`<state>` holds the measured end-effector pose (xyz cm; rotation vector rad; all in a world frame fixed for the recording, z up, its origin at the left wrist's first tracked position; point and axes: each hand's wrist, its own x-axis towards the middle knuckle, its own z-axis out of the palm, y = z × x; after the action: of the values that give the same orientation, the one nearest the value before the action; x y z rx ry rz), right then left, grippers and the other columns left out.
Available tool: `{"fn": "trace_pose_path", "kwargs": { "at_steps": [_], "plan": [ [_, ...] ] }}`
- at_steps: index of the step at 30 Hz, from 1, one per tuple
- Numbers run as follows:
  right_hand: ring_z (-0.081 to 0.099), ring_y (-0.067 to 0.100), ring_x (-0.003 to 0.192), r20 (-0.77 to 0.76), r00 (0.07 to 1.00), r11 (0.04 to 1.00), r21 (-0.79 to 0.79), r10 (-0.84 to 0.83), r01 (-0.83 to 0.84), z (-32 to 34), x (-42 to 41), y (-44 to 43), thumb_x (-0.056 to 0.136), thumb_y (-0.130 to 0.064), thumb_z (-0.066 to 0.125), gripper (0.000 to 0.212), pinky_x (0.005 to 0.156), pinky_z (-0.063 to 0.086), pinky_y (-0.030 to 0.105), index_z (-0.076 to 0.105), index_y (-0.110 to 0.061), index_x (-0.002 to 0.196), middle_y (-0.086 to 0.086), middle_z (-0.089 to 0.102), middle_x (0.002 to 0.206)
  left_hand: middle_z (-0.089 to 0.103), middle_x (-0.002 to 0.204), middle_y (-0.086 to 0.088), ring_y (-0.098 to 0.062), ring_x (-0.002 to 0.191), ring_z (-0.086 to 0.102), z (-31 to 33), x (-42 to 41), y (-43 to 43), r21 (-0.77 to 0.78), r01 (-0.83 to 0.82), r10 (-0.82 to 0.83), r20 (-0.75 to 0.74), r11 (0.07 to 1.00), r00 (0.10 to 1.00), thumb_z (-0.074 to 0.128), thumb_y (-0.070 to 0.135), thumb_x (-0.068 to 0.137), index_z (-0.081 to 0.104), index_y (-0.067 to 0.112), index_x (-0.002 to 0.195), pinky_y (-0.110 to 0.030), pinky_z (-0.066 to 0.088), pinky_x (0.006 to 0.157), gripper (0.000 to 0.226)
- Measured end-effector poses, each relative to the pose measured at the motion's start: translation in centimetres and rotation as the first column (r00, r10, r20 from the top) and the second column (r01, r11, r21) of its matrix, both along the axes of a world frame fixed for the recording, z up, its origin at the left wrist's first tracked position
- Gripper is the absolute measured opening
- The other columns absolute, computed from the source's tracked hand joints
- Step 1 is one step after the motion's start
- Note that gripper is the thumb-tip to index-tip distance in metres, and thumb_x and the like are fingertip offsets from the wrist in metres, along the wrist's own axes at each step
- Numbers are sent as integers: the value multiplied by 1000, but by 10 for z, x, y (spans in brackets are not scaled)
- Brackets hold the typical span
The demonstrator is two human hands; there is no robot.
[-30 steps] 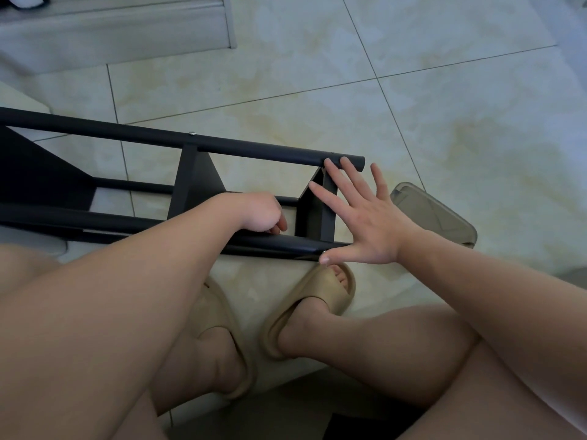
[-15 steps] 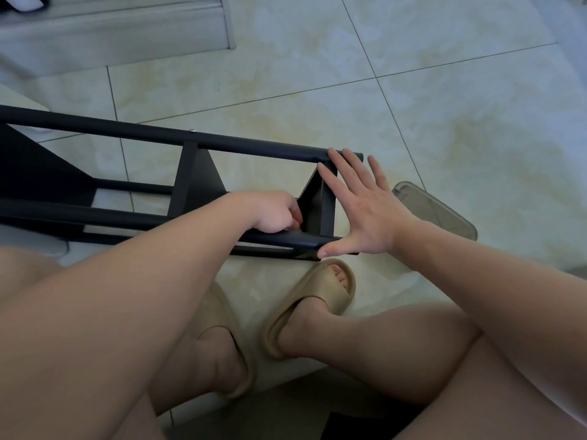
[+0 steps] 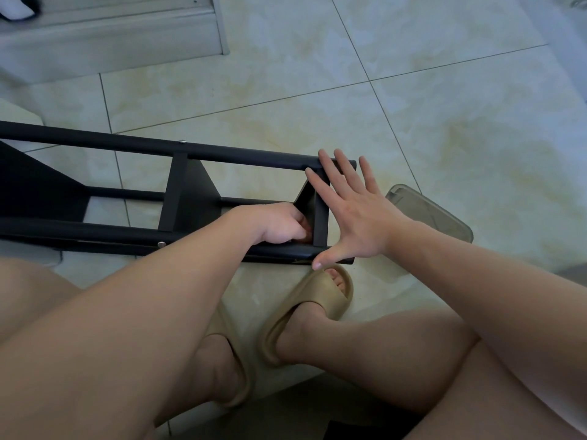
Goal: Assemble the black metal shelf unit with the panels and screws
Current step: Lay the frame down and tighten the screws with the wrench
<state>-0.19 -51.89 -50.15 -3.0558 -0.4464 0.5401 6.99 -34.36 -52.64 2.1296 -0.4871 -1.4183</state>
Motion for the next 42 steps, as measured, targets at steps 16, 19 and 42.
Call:
{"fn": "trace_pose_path", "kwargs": {
  "at_steps": [16,19,42],
  "plan": [
    [-16,30,154,-7,1000,1000,9,-28,28,3,1,4,48,-105,38,148,123,-13,51,-6,-20,162,12,-16,168,68,63,18,-9,69,62,-2,0,2,-37,-107,107,4,994,994,66,11,81,73,37,65,-23,43,64,31],
    [-16,30,154,-6,1000,1000,16,-24,24,3,1,4,49,-105,38,148,122,-15,50,-5,-19,162,13,-16,167,69,68,15,-13,71,63,-2,0,0,-34,-102,102,4,994,995,64,9,80,72,34,71,-24,44,66,28],
    [-17,32,154,-9,1000,1000,10,-26,26,4,-1,4,50,-105,36,146,121,-18,48,0,-19,163,13,-17,168,63,64,-1,-23,64,54,-9,-1,-4,-15,-133,133,-8,991,991,61,14,69,75,9,85,-30,44,67,22]
  ]
}}
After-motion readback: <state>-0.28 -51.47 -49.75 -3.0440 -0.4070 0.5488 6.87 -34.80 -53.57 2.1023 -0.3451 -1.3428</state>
